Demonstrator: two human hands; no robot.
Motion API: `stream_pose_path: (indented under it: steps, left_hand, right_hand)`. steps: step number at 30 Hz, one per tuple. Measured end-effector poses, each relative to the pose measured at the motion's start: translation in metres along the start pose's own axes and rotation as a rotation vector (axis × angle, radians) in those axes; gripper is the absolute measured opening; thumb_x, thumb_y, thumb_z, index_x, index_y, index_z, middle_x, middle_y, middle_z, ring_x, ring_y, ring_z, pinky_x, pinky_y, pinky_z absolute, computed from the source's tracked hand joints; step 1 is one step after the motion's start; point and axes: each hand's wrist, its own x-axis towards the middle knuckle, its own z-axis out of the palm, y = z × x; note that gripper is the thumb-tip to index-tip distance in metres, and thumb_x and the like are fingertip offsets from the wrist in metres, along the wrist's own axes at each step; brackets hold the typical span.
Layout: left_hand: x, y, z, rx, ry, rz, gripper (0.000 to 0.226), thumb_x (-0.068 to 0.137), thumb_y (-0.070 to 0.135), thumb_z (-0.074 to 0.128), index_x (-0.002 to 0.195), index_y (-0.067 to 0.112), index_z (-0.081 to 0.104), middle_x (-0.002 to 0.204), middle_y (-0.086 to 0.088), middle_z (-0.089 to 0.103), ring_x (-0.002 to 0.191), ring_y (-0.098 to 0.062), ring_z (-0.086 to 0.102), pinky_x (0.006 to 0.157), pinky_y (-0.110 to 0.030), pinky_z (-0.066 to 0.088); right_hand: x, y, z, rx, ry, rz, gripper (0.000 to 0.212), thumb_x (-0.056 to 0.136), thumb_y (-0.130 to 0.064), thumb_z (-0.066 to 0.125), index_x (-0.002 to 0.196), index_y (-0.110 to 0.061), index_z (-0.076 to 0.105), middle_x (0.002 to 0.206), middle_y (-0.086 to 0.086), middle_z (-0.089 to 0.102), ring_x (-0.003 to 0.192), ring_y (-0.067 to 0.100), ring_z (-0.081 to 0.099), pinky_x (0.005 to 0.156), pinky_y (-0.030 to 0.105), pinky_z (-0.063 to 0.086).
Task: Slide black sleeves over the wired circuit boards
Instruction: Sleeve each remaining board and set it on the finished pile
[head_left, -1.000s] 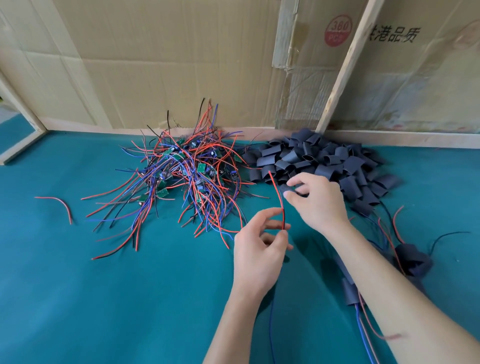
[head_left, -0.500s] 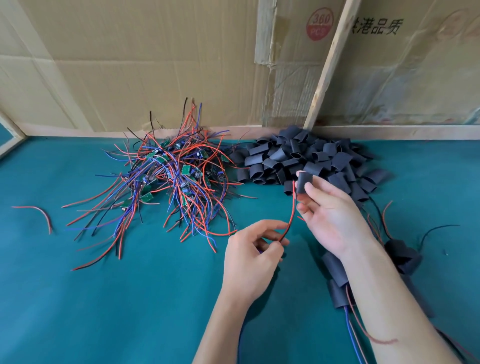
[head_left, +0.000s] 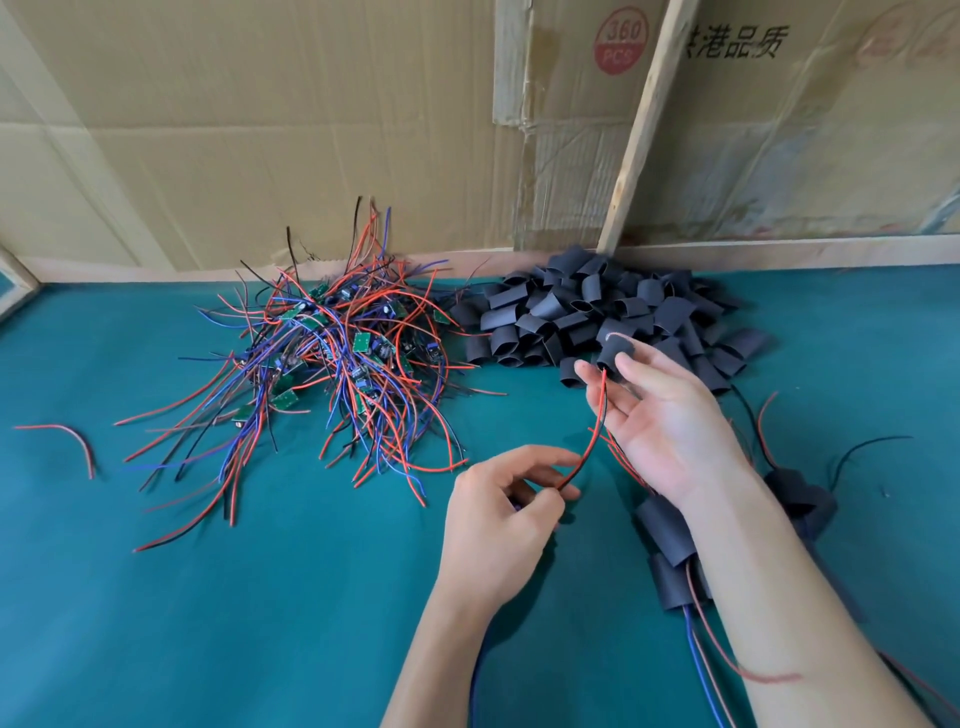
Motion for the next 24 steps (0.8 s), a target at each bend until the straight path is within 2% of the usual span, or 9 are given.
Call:
stream_pose_path:
  steps: [7, 11, 15, 18, 22, 24]
  left_hand:
    - [-0.001, 0.001, -0.001, -0.004, -0.001, -0.001, 0.042, 0.071, 0.015, 0.052, 0.097, 0.038, 0.076, 0.082, 0.011, 0.076, 0.060, -0.013, 0.065, 0.068, -0.046, 0.060]
    - [0.000, -0.001, 0.000, -0.046, 0.017, -0.001, 0.041, 0.073, 0.012, 0.053, 0.097, 0.037, 0.075, 0.083, 0.008, 0.077, 0.059, -0.013, 0.064, 0.069, -0.045, 0.060]
    - [-0.001, -0.003, 0.000, -0.115, 0.070, 0.018, 0.035, 0.081, 0.006, 0.057, 0.098, 0.032, 0.074, 0.087, 0.005, 0.078, 0.064, -0.015, 0.070, 0.071, -0.034, 0.061]
    - [0.000, -0.006, 0.000, -0.194, 0.128, 0.016, 0.031, 0.090, -0.003, 0.061, 0.102, 0.025, 0.068, 0.092, 0.003, 0.078, 0.074, -0.019, 0.075, 0.071, -0.027, 0.059]
    - [0.003, -0.011, 0.000, -0.262, 0.211, -0.002, 0.025, 0.091, 0.000, 0.067, 0.105, 0.019, 0.062, 0.092, 0.001, 0.075, 0.081, -0.021, 0.077, 0.079, -0.037, 0.061]
    - [0.004, -0.012, 0.001, -0.261, 0.227, 0.005, 0.025, 0.090, 0.002, 0.068, 0.107, 0.020, 0.061, 0.091, 0.001, 0.073, 0.082, -0.020, 0.077, 0.079, -0.038, 0.061]
  right_hand:
    - [-0.004, -0.003, -0.001, -0.076, -0.035, 0.003, 0.017, 0.100, -0.003, 0.057, 0.115, -0.007, 0.064, 0.087, 0.005, 0.070, 0.089, 0.030, 0.076, 0.066, 0.028, 0.058]
    - [-0.006, 0.000, -0.002, -0.245, -0.063, -0.003, 0.019, 0.099, 0.000, 0.056, 0.111, -0.009, 0.067, 0.090, 0.006, 0.070, 0.085, 0.031, 0.075, 0.068, 0.029, 0.058]
    - [-0.009, 0.006, 0.001, -0.452, -0.132, 0.018, 0.024, 0.096, 0.003, 0.057, 0.116, -0.004, 0.067, 0.089, 0.006, 0.069, 0.086, 0.034, 0.075, 0.074, 0.035, 0.059]
    - [-0.012, 0.009, 0.003, -0.587, -0.207, 0.035, 0.022, 0.095, 0.004, 0.060, 0.115, -0.002, 0.069, 0.087, 0.009, 0.072, 0.084, 0.028, 0.074, 0.077, 0.035, 0.060]
    - [-0.016, 0.014, 0.008, -0.750, -0.213, 0.018, 0.020, 0.087, 0.003, 0.072, 0.104, -0.007, 0.075, 0.086, 0.007, 0.074, 0.082, 0.017, 0.070, 0.076, 0.031, 0.058]
    - [-0.017, 0.017, 0.010, -0.812, -0.222, 0.003, 0.019, 0.084, 0.002, 0.076, 0.098, -0.012, 0.076, 0.083, 0.002, 0.075, 0.079, 0.014, 0.069, 0.074, 0.028, 0.057]
